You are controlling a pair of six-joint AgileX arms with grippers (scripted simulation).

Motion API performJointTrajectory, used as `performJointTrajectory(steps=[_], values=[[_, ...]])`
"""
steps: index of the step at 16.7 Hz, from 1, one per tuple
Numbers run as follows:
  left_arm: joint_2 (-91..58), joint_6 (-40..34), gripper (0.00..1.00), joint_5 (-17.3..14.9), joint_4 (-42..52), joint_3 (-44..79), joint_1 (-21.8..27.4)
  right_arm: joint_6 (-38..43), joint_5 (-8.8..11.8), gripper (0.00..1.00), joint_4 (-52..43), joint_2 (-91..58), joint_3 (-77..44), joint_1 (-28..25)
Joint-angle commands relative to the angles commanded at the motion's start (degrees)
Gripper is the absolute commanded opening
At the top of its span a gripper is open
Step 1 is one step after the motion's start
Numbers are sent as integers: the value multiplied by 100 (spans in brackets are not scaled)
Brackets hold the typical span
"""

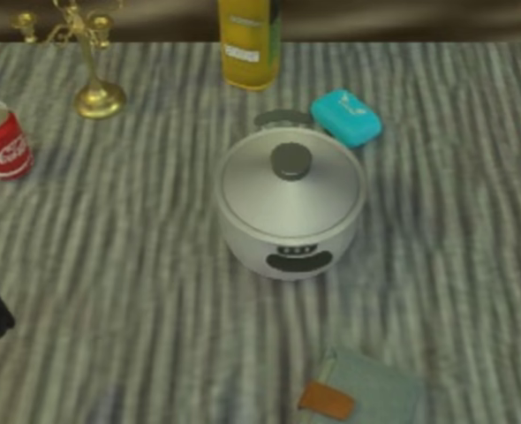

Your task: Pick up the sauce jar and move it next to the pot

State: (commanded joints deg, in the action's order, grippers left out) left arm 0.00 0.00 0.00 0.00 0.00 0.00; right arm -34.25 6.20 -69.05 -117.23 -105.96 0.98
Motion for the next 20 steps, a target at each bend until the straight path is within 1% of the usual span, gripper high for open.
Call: performJointTrajectory(steps=[2, 5, 13, 15, 17, 20], values=[[0, 0, 100, 0, 0, 0, 0, 181, -29, 0, 61, 10, 48, -89], [0, 0, 100, 0, 0, 0, 0, 884, -144, 0, 249, 22, 224, -347], [0, 0, 100, 0, 0, 0, 0, 3947, -644, 0, 1025, 90, 1002, -1326], [0, 0, 100, 0, 0, 0, 0, 4574, -750, 0, 1200, 114, 1176, -1545], [0, 0, 100, 0, 0, 0, 0, 4989, -826, 0, 1328, 133, 1303, -1706], [0, 0, 100, 0, 0, 0, 0, 5160, -860, 0, 1387, 141, 1359, -1782]])
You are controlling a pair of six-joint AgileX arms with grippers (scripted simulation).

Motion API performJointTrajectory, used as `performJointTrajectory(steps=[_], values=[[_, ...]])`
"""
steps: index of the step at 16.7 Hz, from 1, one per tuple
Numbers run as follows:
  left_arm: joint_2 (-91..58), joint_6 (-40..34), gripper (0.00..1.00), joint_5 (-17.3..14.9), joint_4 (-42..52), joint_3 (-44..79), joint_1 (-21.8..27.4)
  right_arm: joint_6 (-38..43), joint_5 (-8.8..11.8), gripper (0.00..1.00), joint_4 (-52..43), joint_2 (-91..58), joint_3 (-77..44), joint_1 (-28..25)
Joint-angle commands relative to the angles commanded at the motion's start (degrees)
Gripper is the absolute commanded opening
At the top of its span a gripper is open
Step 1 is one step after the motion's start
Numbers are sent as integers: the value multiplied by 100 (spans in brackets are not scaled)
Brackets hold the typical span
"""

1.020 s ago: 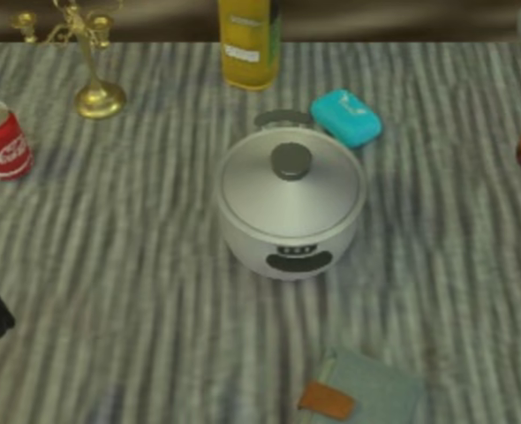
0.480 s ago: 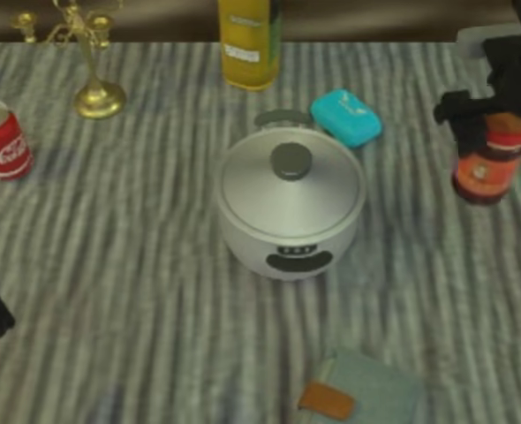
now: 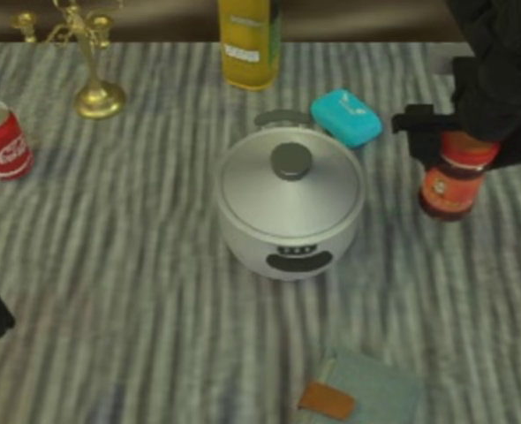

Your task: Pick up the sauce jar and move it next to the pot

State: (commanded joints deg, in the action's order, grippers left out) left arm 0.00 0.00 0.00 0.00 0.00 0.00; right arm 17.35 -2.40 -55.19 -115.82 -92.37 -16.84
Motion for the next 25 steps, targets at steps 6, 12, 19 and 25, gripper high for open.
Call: performJointTrajectory(steps=[6, 12, 19, 25], values=[[0, 0, 100, 0, 0, 0, 0, -6, 14, 0, 189, -89, 101, 16], [0, 0, 100, 0, 0, 0, 0, 1, -3, 0, 952, -392, 561, 4], [0, 0, 100, 0, 0, 0, 0, 1, -3, 23, 964, -396, 568, 4], [0, 0, 100, 0, 0, 0, 0, 1, -3, 68, 964, -396, 568, 4]])
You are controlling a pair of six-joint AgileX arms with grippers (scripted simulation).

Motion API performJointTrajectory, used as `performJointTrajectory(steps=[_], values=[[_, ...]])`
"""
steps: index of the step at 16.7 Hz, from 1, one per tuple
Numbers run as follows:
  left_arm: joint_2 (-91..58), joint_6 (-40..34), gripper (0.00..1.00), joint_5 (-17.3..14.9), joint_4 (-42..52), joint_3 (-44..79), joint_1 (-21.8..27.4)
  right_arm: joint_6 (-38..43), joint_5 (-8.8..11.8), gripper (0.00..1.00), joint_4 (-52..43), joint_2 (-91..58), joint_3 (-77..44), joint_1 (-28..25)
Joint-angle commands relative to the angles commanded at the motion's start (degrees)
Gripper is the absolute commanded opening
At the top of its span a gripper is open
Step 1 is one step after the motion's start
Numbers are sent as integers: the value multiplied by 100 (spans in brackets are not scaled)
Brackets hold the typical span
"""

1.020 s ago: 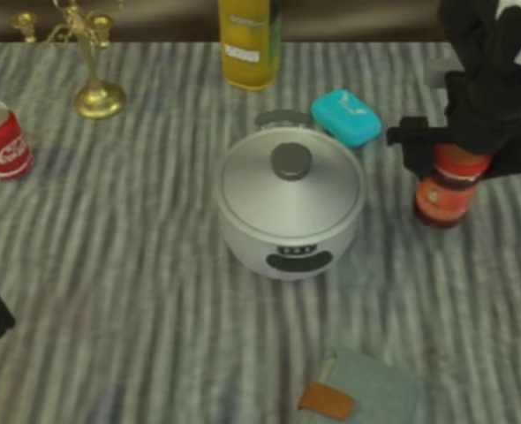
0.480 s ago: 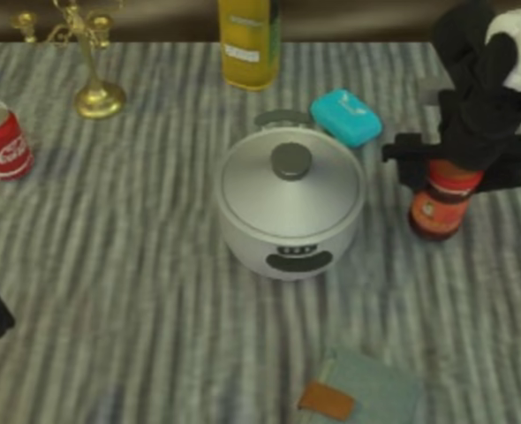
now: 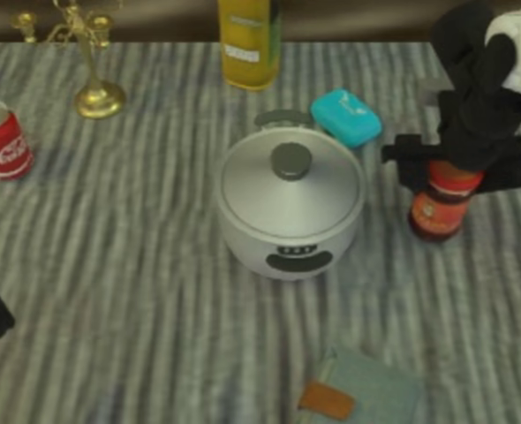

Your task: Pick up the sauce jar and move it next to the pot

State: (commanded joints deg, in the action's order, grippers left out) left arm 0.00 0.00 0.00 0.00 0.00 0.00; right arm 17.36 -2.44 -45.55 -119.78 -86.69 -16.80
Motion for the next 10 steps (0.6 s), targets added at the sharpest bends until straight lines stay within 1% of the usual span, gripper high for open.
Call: performJointTrajectory(steps=[4, 5, 10], values=[[0, 0, 100, 0, 0, 0, 0, 0, 0, 98, 0, 0, 0, 0], [0, 0, 100, 0, 0, 0, 0, 0, 0, 100, 0, 0, 0, 0], [0, 0, 100, 0, 0, 0, 0, 0, 0, 100, 0, 0, 0, 0]])
